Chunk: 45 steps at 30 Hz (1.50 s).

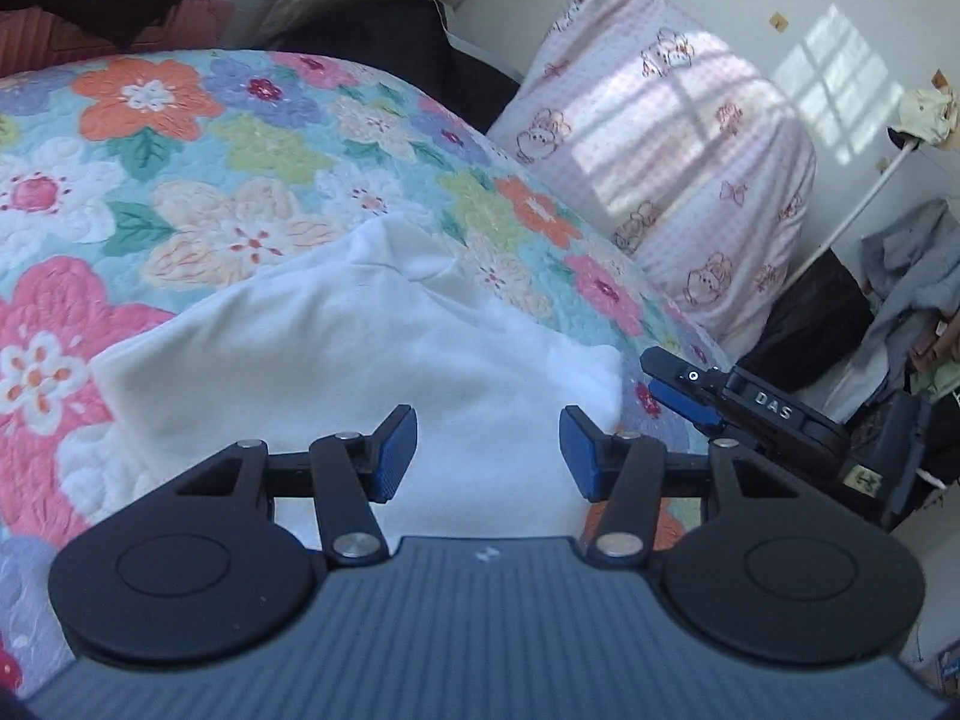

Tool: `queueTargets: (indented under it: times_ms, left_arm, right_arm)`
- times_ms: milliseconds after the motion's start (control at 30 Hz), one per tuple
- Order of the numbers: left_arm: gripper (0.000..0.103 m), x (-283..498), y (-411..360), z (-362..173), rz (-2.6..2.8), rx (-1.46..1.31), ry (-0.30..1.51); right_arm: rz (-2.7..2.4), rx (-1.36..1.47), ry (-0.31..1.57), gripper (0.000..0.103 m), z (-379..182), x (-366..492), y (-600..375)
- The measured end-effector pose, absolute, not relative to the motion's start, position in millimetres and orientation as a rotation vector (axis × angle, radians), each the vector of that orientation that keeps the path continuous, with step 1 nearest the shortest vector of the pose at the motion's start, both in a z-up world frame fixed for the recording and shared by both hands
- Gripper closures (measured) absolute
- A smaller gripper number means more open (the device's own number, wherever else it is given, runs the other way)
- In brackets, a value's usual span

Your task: Fold clothes

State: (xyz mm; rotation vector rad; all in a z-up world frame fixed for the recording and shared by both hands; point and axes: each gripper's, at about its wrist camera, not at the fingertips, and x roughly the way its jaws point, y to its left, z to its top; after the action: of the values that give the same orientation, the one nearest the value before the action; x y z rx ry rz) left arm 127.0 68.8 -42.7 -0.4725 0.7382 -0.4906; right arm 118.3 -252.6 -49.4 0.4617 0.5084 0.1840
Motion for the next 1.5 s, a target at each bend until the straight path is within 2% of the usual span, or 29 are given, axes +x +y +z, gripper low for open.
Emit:
queueTargets:
  times_ms: [200,233,267,300,333,467,667,800,833,867,900,933,967,1033,1133,1233,1333,1433,1500]
  left_arm:
    - [0.052,191,55,-70,-0.407,-0.447,0.851]
    - [0.057,195,55,-76,-0.383,-0.443,0.874]
    - [0.071,199,57,-82,-0.36,-0.44,0.892]
    - [0.079,199,61,-87,-0.343,-0.444,0.886]
    - [0.098,199,65,-91,-0.325,-0.449,0.88]
    - [0.099,197,81,-101,-0.274,-0.505,0.864]
    - [0.1,181,93,-86,-0.076,-0.376,0.823]
    - [0.099,156,112,-76,0.07,-0.358,0.807]
    - [0.091,148,114,-69,0.136,-0.317,0.781]
    - [0.059,139,116,-62,0.196,-0.28,0.757]
    - [0.044,132,120,-56,0.22,-0.264,0.741]
    - [0.037,125,125,-52,0.199,-0.28,0.733]
    - [0.037,118,130,-50,0.172,-0.305,0.729]
    - [0.037,108,142,-54,0.073,-0.434,0.761]
    - [0.037,98,151,-71,-0.031,-0.616,0.837]
    - [0.037,98,143,-94,-0.119,-0.707,0.948]
    - [0.029,104,133,-110,-0.203,-0.763,1.004]
    - [0.027,110,124,-113,-0.145,-0.716,0.924]
    - [0.027,119,113,-111,-0.102,-0.598,0.861]
  right_arm:
    - [0.459,0.08,0.535,0.054,-53,114,-185]
    - [0.464,0.04,0.571,0.054,-60,118,-179]
    - [0.466,0.001,0.607,0.055,-67,122,-173]
    - [0.456,-0.026,0.64,0.058,-77,125,-171]
    - [0.45,-0.021,0.655,0.058,-85,127,-174]
    - [0.46,0.095,0.666,0.059,-99,125,-191]
    - [0.438,0.009,0.678,0.058,-90,115,-182]
    - [0.418,0.039,0.688,0.053,-89,104,-186]
    - [0.411,0.04,0.687,0.052,-89,102,-186]
    - [0.404,0.041,0.685,0.052,-89,99,-186]
    - [0.397,0.044,0.683,0.051,-89,97,-186]
    - [0.391,0.067,0.678,0.049,-85,94,-187]
    - [0.388,0.1,0.673,0.047,-82,92,-190]
    - [0.435,0.321,0.658,0.036,-79,87,-211]
    - [0.458,0.67,0.667,0.034,-89,86,-250]
    - [0.361,0.699,0.681,0.033,-95,87,-269]
    - [0.312,0.695,0.709,0.03,-100,94,-280]
    - [0.305,0.774,0.724,0.015,-113,113,-293]
    - [0.298,0.867,0.752,0.015,-128,134,-306]
